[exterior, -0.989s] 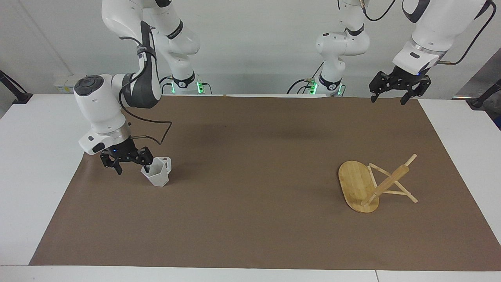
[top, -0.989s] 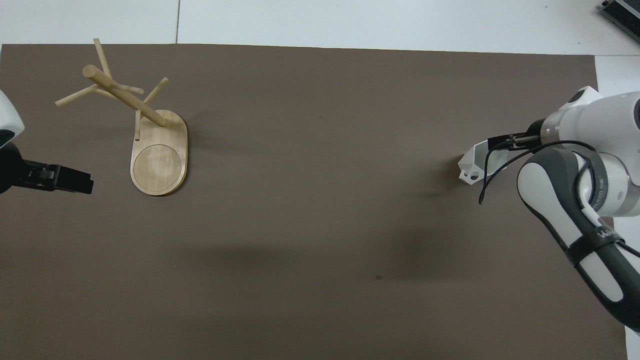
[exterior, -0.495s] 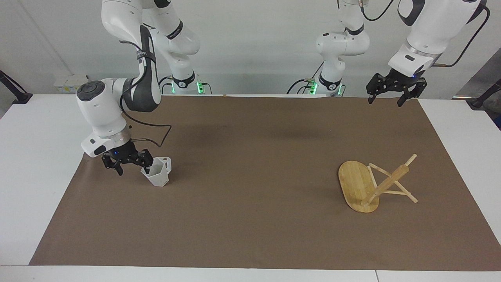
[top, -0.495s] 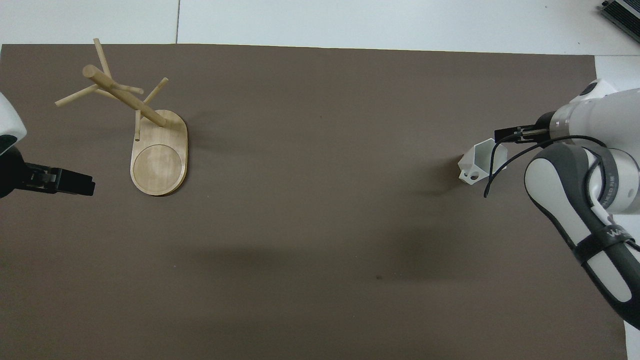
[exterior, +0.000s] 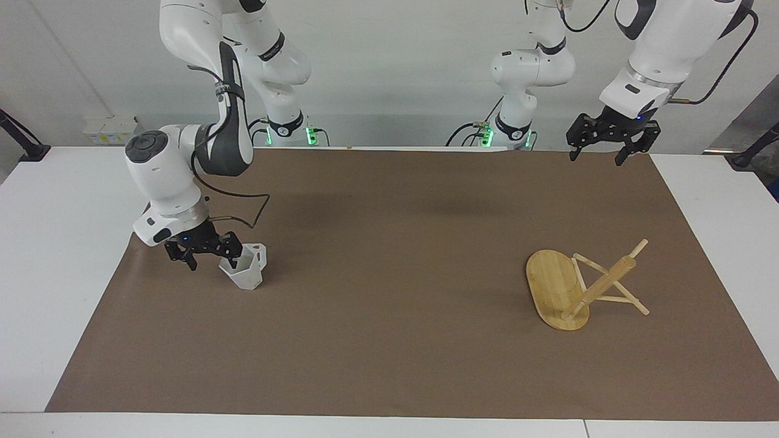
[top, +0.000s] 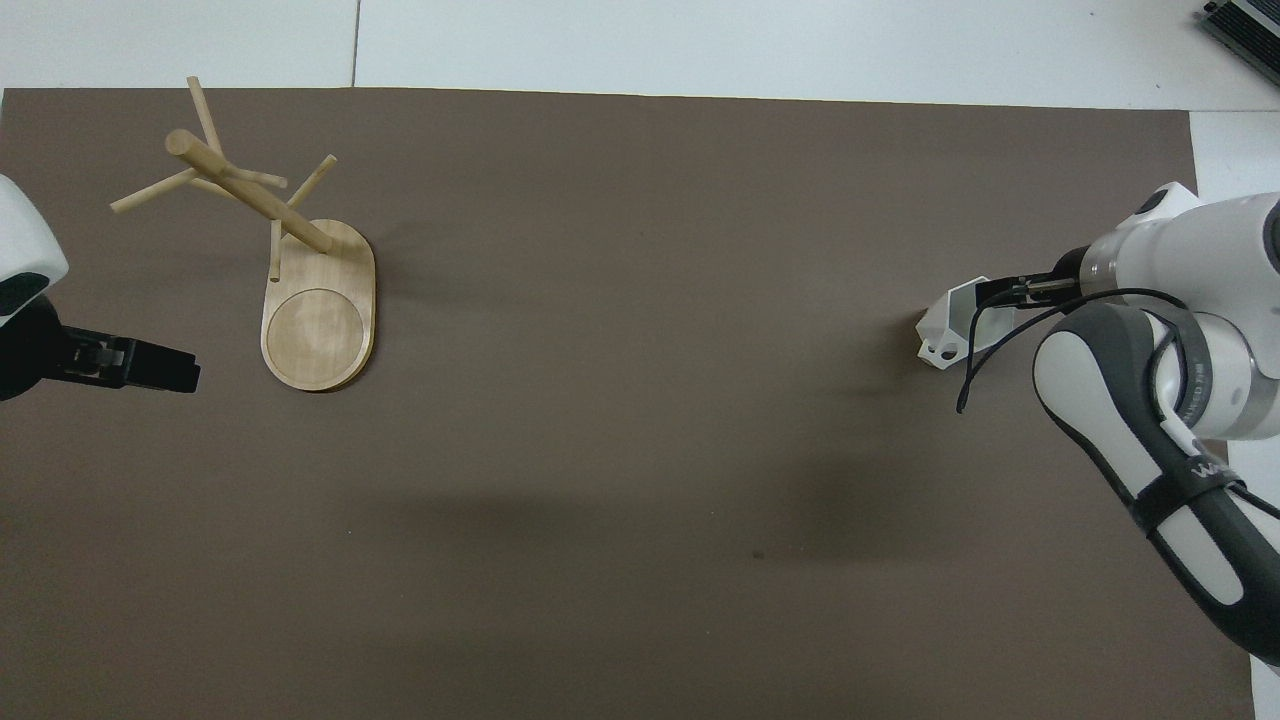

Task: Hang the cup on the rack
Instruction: 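Lower the right gripper onto the cup rim and close it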

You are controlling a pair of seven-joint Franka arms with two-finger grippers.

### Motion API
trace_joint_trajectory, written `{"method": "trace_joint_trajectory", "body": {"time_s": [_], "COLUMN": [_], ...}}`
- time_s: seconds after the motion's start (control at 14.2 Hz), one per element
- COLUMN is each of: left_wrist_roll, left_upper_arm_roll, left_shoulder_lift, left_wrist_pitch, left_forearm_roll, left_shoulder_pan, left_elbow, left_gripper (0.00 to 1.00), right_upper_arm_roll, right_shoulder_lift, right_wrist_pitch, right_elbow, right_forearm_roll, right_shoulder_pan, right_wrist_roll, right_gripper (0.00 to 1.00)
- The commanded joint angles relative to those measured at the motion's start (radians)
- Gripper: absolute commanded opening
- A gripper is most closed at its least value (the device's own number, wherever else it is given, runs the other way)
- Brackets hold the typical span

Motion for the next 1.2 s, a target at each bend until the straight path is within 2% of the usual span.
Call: {"method": "trace_joint_trajectory", "body": {"time_s": [0.0, 0.21, 0.28, 0.35, 0.57, 0.85, 1.13], "left_wrist_roll": [0.004, 0.007, 0.009, 0.009, 0.009, 0.007, 0.007], "left_upper_arm_roll": [0.010, 0.010, 0.010, 0.010, 0.010, 0.008, 0.010], "left_shoulder_lift": [-0.030, -0.030, -0.031, -0.037, -0.043, -0.043, -0.043], "left_wrist_pitch": [0.024, 0.027, 0.029, 0.038, 0.058, 0.064, 0.069], "left_forearm_roll": [0.016, 0.016, 0.016, 0.016, 0.016, 0.016, 0.016], "left_shoulder_pan": [-0.019, -0.018, -0.018, -0.019, -0.019, -0.019, -0.019], "left_elbow": [-0.037, -0.040, -0.045, -0.057, -0.075, -0.075, -0.072], "left_gripper": [1.00, 1.00, 1.00, 1.00, 1.00, 1.00, 1.00], "right_upper_arm_roll": [0.009, 0.007, 0.007, 0.007, 0.007, 0.009, 0.009], "right_shoulder_lift": [-0.030, -0.028, -0.028, -0.028, -0.028, -0.028, -0.022], "right_wrist_pitch": [0.009, 0.011, 0.012, 0.012, 0.009, 0.006, -0.007], "right_elbow": [-0.049, -0.047, -0.049, -0.049, -0.047, -0.044, -0.024], "right_forearm_roll": [0.020, 0.020, 0.020, 0.020, 0.020, 0.020, 0.020], "right_shoulder_pan": [-0.011, -0.013, -0.013, -0.013, -0.013, -0.013, -0.013], "right_wrist_roll": [0.018, 0.017, 0.017, 0.017, 0.017, 0.018, 0.024], "right_gripper": [0.98, 0.96, 0.93, 0.85, 0.57, 0.01, 0.00]}}
